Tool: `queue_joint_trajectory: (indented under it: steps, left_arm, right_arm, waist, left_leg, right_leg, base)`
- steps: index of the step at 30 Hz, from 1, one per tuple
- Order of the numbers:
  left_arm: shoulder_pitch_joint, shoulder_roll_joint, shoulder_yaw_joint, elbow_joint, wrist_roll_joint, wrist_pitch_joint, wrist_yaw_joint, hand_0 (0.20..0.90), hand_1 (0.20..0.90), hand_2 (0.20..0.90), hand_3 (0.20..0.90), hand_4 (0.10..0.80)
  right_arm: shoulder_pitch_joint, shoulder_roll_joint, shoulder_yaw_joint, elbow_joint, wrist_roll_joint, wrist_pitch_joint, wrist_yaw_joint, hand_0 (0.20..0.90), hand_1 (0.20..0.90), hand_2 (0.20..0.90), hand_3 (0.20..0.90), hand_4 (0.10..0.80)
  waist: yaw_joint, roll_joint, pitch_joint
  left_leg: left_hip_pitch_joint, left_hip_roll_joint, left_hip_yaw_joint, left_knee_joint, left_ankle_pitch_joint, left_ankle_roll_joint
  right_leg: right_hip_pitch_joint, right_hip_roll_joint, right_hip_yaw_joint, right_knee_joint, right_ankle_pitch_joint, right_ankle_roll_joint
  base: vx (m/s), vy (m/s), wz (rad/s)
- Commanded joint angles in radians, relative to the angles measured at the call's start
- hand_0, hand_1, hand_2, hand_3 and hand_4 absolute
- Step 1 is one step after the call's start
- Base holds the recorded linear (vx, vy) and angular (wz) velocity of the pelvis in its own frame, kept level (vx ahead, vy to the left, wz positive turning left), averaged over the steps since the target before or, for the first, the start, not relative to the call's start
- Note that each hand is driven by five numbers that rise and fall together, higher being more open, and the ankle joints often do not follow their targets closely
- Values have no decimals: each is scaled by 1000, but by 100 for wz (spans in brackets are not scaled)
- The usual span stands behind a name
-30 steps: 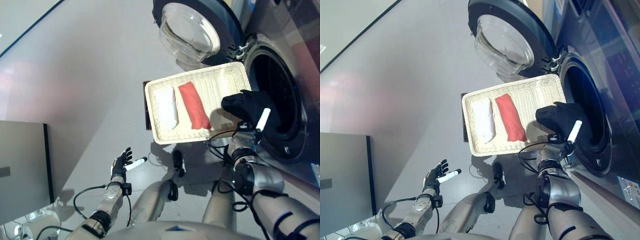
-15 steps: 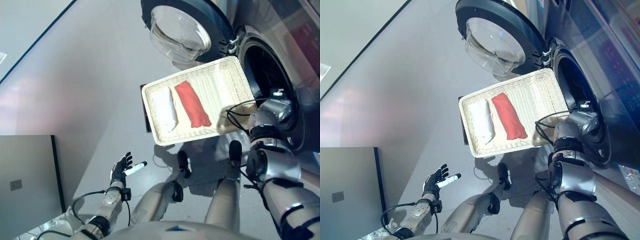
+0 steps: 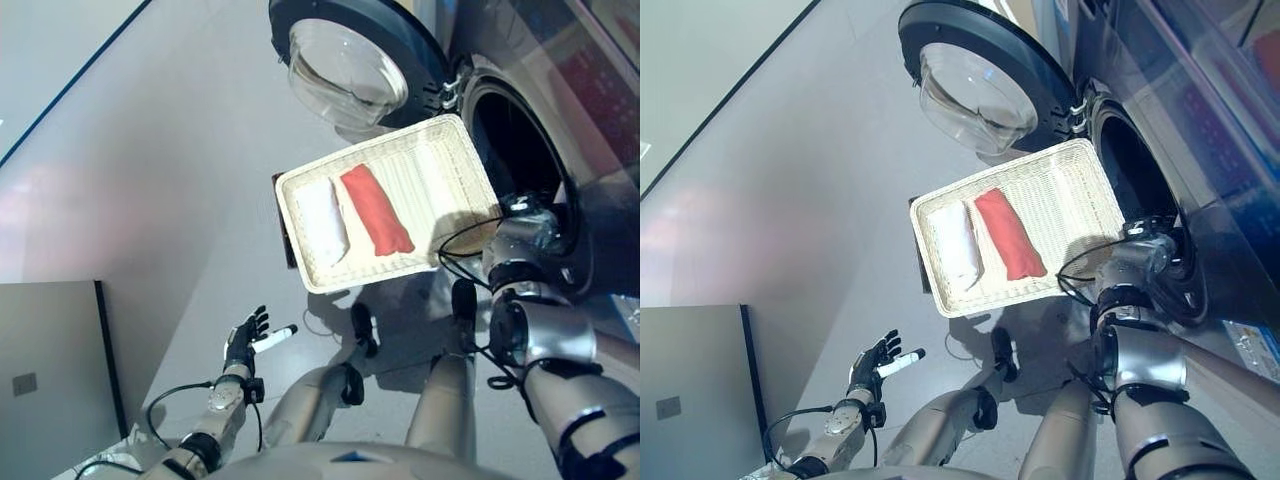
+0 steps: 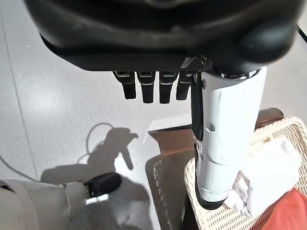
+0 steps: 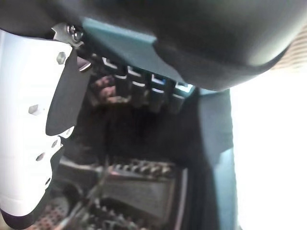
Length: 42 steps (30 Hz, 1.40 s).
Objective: Pick up the clothes and place them into the washing machine
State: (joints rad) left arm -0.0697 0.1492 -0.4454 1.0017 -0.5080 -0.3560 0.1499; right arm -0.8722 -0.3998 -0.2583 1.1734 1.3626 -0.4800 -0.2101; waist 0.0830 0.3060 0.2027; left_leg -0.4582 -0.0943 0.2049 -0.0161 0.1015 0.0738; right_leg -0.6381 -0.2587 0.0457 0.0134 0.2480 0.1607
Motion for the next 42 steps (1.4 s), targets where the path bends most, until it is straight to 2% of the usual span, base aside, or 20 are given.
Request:
queue_joint_trajectory:
  steps: [1,3,5,8,9,12,14,17,18,19,20,22,27,29,42]
  left_arm:
    - [6,26,31,63,-7,-28,9,900,900,900,900,800]
    - [3,29,35,66,-4,-27,10,900,900,900,900,800]
    - [-3,42,48,67,10,-25,11,900,900,900,900,800]
    - [-8,52,64,65,20,-27,14,900,900,900,900,800]
    - [-7,61,72,52,23,-32,15,900,900,900,900,800]
    - [-3,65,76,50,25,-34,14,900,900,900,900,800]
    - [4,61,77,56,17,-32,12,900,900,900,900,800]
    - [1,65,89,64,24,-29,15,900,900,900,900,800]
    - [-7,80,106,66,48,-28,24,900,900,900,900,800]
    - [-9,89,111,66,57,-29,30,900,900,900,900,800]
    - [-9,88,112,66,58,-28,30,900,900,900,900,800]
    - [-15,102,134,65,71,-30,57,900,900,900,900,800]
    - [-31,110,204,59,51,-59,110,900,900,900,900,800]
    - [-37,119,260,25,24,-80,140,900,900,900,900,800]
    - [-57,168,312,-117,49,-108,203,900,900,900,900,800]
  right_arm:
    - [-19,-22,102,-20,-73,-4,63,900,900,900,900,800]
    - [-15,-21,127,8,-108,16,51,900,900,900,900,800]
    - [-3,-27,197,42,-227,70,37,900,900,900,900,800]
    - [5,-34,262,35,-331,104,31,900,900,900,900,800]
    - [25,-28,304,0,-377,115,30,900,900,900,900,800]
    - [44,-17,306,-27,-375,113,37,900,900,900,900,800]
    - [65,2,244,-23,-312,91,34,900,900,900,900,800]
    - [56,-32,290,42,-417,132,26,900,900,900,900,800]
    - [45,-66,374,66,-581,173,-5,900,900,900,900,800]
    - [40,-71,404,74,-658,185,-34,900,900,900,900,800]
    - [39,-71,404,73,-659,185,-35,900,900,900,900,800]
    - [21,-67,483,74,-827,216,-91,900,900,900,900,800]
    - [29,-60,556,89,-1030,241,-168,900,900,900,900,800]
    - [44,-46,573,78,-1083,247,-192,900,900,900,900,800]
    - [-12,13,626,128,-1148,268,-249,900,900,900,900,800]
  waist:
    - [28,-4,-41]
    - [27,-11,-36]
    - [24,-29,-28]
    - [19,-43,-17]
    - [16,-58,-8]
    - [11,-70,-3]
    - [6,-82,-4]
    - [9,-93,-5]
    - [11,-107,2]
    - [12,-114,7]
    - [11,-114,8]
    - [14,-133,28]
    - [26,-162,54]
    - [40,-180,69]
    - [105,-251,131]
  left_leg:
    - [-102,63,-80,132,-69,-130]
    - [-103,65,-81,134,-67,-131]
    - [-107,71,-83,143,-66,-132]
    - [-110,74,-85,149,-65,-133]
    - [-114,79,-86,152,-64,-133]
    - [-117,81,-90,156,-62,-134]
    - [-113,82,-99,151,-61,-136]
    - [-114,84,-106,149,-56,-136]
    - [-119,88,-110,150,-51,-136]
    - [-120,89,-113,152,-48,-136]
    - [-120,89,-114,152,-48,-136]
    - [-124,93,-123,158,-40,-136]
    - [-138,100,-148,163,-27,-138]
    - [-147,103,-165,170,-23,-140]
    - [-186,104,-239,197,-11,-145]
  right_leg:
    - [36,37,-30,73,-117,-55]
    - [36,39,-32,77,-117,-57]
    - [33,43,-34,82,-115,-59]
    - [32,47,-34,86,-112,-61]
    - [30,52,-39,87,-111,-63]
    - [31,53,-43,89,-111,-63]
    - [40,55,-47,86,-113,-62]
    - [43,55,-54,82,-108,-62]
    - [41,56,-60,84,-104,-64]
    - [41,57,-64,86,-104,-64]
    - [42,57,-65,86,-104,-64]
    - [44,62,-74,92,-103,-66]
    - [47,65,-102,102,-107,-69]
    - [51,64,-122,108,-111,-70]
    - [67,50,-211,140,-134,-71]
  base:
    - [0,0,0]
    - [-12,-19,0]
    - [-30,-49,-3]
    - [-36,-46,0]
    - [-26,-40,0]
    - [-14,-28,1]
    - [9,-36,4]
    - [-21,-34,9]
    - [-52,-61,14]
    - [-52,-61,17]
    - [-45,-51,15]
    - [-49,-55,5]
    - [-37,-46,11]
    - [-24,-61,23]
    - [-5,-42,20]
